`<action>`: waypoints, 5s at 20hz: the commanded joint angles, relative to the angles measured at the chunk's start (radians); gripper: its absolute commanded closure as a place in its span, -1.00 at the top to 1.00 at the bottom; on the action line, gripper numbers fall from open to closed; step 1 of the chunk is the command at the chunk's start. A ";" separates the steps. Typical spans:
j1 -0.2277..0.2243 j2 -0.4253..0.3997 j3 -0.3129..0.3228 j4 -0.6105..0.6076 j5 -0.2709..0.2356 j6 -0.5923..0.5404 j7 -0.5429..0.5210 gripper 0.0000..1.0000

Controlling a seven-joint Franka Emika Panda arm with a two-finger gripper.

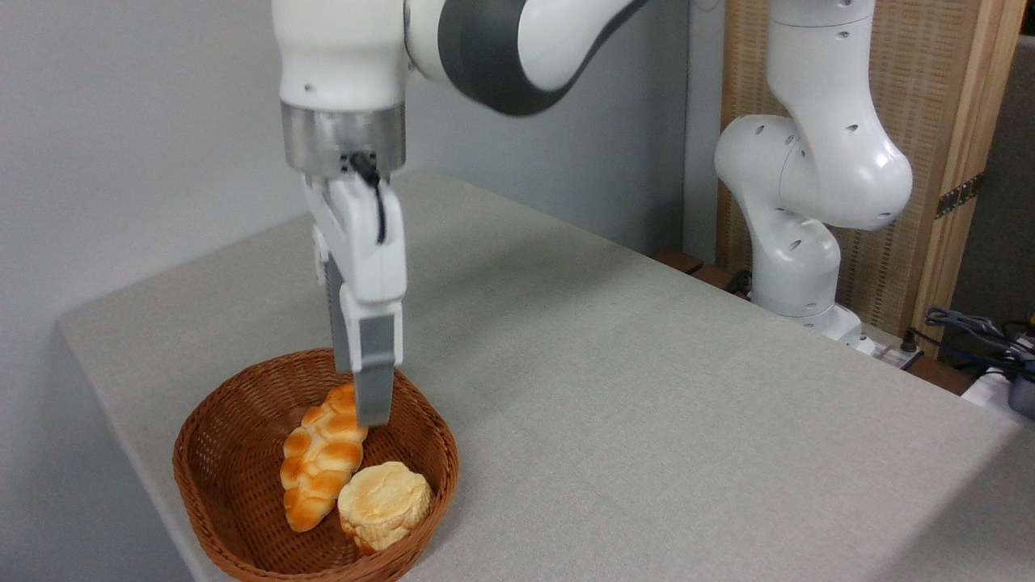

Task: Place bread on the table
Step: 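Lower the open gripper into the wicker basket over the round bun, then close the gripper fingers around the round golden bun, then lift the bun out of the basket and carry it beside the basket, then lower the bun onto the table, open the gripper and raise it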

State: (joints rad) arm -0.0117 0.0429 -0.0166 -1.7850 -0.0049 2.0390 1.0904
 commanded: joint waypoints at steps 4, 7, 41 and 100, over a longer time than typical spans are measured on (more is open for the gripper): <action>-0.007 0.023 0.004 -0.027 0.065 0.021 0.363 1.00; -0.005 0.057 -0.009 -0.034 0.132 0.058 0.388 1.00; -0.002 0.141 -0.033 -0.074 0.201 0.133 0.460 -0.37; -0.017 -0.123 -0.026 0.134 -0.109 -0.418 -0.356 1.00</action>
State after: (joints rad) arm -0.0260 -0.1390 -0.0513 -1.7439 -0.1633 1.6268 0.7641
